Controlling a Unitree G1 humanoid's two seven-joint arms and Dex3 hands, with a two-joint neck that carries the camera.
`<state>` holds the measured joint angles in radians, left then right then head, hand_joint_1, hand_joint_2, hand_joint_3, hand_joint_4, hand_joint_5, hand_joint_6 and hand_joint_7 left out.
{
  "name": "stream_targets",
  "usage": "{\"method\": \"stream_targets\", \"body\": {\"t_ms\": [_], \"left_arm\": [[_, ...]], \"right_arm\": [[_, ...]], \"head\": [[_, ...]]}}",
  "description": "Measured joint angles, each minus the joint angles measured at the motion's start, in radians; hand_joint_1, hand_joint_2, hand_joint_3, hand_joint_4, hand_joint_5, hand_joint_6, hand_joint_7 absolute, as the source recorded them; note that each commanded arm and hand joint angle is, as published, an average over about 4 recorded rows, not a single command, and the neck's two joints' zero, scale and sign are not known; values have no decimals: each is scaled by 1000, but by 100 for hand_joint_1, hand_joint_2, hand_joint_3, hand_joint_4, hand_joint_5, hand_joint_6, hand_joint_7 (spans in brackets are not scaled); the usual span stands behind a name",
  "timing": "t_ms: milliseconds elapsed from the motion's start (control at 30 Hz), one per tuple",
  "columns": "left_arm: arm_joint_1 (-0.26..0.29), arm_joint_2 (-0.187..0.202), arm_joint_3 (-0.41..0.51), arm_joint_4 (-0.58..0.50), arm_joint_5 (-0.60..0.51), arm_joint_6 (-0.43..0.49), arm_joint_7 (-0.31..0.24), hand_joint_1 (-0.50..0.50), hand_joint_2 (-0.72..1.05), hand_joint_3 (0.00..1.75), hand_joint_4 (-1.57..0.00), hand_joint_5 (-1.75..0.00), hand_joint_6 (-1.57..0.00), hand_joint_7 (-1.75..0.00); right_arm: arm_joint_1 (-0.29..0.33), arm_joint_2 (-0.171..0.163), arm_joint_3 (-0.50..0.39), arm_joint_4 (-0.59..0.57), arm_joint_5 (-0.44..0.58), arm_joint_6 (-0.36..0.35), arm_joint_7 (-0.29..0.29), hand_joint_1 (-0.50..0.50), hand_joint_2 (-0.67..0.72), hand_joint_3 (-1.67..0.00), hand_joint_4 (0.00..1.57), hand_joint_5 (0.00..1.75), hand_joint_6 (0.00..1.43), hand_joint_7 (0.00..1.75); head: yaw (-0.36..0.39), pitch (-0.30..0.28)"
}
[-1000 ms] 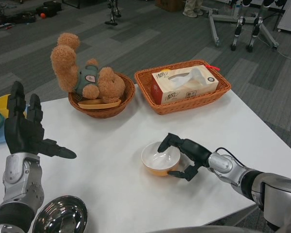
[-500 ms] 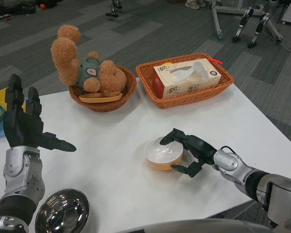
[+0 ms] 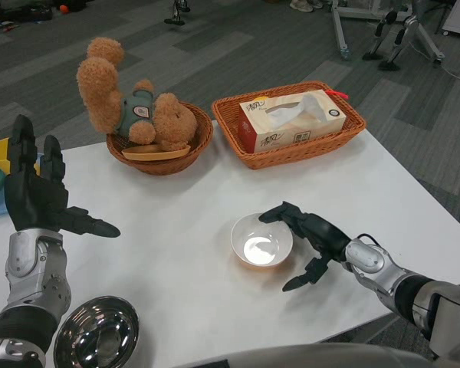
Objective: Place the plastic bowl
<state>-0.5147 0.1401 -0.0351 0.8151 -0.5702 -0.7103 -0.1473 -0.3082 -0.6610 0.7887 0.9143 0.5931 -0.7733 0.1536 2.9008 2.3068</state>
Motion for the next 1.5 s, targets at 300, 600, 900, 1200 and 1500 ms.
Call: {"method": "stream_targets", "body": {"t_ms": [300,600,900,1200,1500], "left_arm": [[0,0,0,0,0,0,0,-50,-46,0,0,0,0,0],[-1,-1,1,0,0,-1,0,-50,-46,0,0,0,0,0],[-2,-2,-3,-1,2,0,0,-50,-46,0,0,0,0,0],[-3,-2,-12,-1,3,0,-1,-50,-46,0,0,0,0,0],[-3,-2,-13,-2,7,0,-2,-50,-48,0,0,0,0,0]], "right_arm": [[3,0,-10,-13,76,-8,1,-38,9,-24,2,0,0,56],[39,2,-171,-114,232,-39,-3,-38,17,-24,2,0,0,56],[78,-5,-511,-348,192,-32,-19,-38,15,-24,1,0,0,54],[55,-3,-668,-452,109,-41,-98,-38,9,-22,0,0,0,35],[25,27,-745,-486,31,-61,-149,-40,9,-20,0,0,0,35]], "head": [[3,0],[-3,44],[-41,170],[-66,301],[-72,327]]}}
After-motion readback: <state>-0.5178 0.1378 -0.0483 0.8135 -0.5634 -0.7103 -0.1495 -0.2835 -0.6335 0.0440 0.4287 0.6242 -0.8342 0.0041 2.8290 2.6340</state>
